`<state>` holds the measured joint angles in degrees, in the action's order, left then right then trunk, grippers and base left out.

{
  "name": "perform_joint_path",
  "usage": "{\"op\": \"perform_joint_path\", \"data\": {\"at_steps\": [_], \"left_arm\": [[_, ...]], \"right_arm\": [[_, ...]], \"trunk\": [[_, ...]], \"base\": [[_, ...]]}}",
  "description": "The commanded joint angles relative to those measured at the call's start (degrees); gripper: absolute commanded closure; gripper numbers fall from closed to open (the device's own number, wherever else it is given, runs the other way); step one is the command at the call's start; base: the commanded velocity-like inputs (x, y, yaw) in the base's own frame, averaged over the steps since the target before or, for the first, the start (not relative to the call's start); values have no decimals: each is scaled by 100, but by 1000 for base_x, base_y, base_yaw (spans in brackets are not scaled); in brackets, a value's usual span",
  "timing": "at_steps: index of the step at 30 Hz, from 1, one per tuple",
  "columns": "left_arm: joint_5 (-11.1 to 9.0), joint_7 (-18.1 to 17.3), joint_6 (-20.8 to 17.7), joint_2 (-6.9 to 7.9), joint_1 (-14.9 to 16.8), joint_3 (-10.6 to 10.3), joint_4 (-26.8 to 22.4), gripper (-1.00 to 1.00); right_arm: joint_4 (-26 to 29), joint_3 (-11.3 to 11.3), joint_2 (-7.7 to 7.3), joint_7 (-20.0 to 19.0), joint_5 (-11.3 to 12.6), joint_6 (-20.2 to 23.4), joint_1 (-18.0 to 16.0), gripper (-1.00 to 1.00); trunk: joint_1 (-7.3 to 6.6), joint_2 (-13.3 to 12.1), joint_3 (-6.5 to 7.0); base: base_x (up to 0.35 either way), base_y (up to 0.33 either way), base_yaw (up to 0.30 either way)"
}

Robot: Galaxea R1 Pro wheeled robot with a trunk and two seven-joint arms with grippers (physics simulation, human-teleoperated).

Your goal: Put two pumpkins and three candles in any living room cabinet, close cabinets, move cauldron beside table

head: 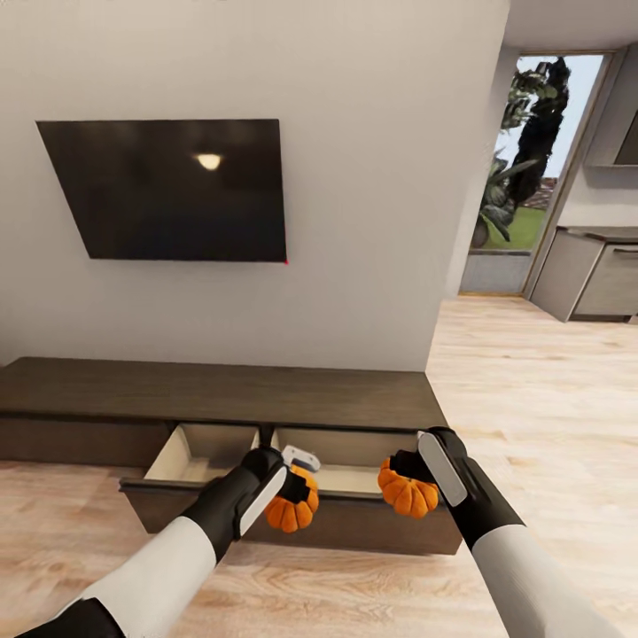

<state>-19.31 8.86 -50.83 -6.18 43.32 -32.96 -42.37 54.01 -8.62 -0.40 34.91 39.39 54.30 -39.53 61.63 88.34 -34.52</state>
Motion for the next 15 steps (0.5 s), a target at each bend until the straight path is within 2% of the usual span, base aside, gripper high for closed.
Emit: {"op": "perform_joint_path", "data": {"at_steps": [1, 4, 11, 15], "left_arm": [[-58, 44, -57, -10, 27, -17, 4, 100], [-62, 45, -129, -29, 93, -13, 2, 100], [-72, 43, -165, -24, 130, -9, -18, 100], [-69, 47, -165, -24, 132, -8, 0, 100]], "right_arm": [[5, -19, -4, 52, 52, 11, -3, 100], [5, -23, -5, 51, 52, 11, -3, 100], [17, -38, -4, 40, 52, 20, -2, 100], [21, -149, -10, 40, 52, 20, -2, 100]], "trunk": [[-23, -39, 12], [-89, -159, 66], [-89, -159, 66], [-89, -159, 66]], "base": [[0, 0, 0], [0, 0, 0], [0, 0, 0], [41, 0, 0]]}}
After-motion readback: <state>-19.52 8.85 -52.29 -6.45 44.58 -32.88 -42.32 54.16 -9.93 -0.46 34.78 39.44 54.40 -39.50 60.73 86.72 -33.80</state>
